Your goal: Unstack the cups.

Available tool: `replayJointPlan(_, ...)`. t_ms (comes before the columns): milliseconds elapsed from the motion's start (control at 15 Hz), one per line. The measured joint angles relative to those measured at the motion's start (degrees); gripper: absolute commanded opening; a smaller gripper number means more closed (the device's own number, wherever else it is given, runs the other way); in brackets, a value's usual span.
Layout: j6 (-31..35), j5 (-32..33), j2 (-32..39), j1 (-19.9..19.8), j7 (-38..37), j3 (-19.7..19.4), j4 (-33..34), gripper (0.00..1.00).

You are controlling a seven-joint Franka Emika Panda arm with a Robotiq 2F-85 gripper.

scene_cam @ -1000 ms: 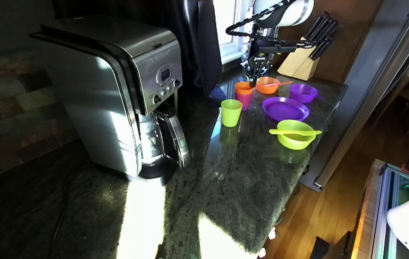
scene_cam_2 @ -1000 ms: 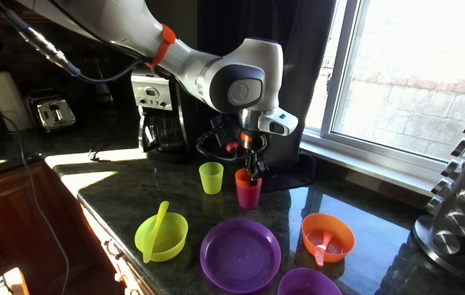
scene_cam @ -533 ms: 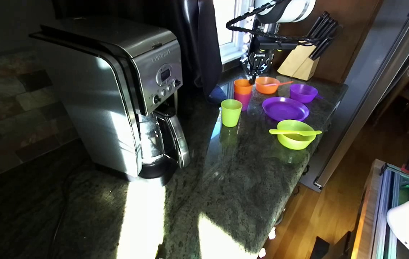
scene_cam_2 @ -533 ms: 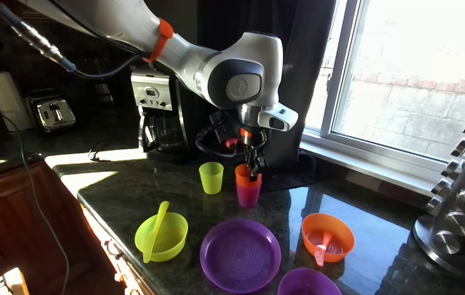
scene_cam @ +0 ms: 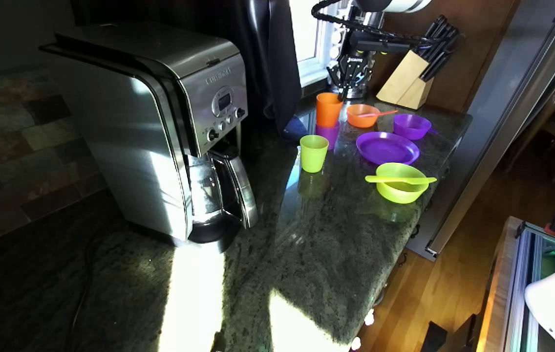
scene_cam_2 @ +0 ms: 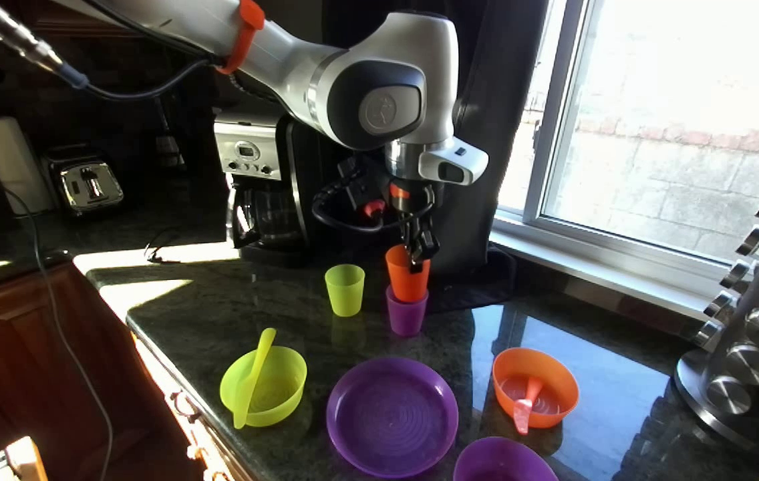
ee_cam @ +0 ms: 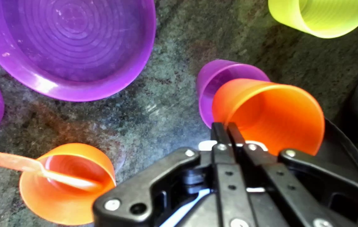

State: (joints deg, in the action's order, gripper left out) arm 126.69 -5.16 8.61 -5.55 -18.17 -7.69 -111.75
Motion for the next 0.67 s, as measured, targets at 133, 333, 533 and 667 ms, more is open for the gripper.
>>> replayJointPlan(133,0.0,0.0,-1.8,-0.1,0.1,0.0,0.0,0.01)
replayJointPlan(333,0.0,0.0,-4.8,-0.5,0.1,-0.3,0.1,0.01)
replayJointPlan(533,-1.0,-0.2,-6.3,-1.4,0.0,-0.8,1.1,0.01)
replayJointPlan(667,-2.0,-0.7,-5.4,-2.5,0.0,-1.6,2.7,0.01)
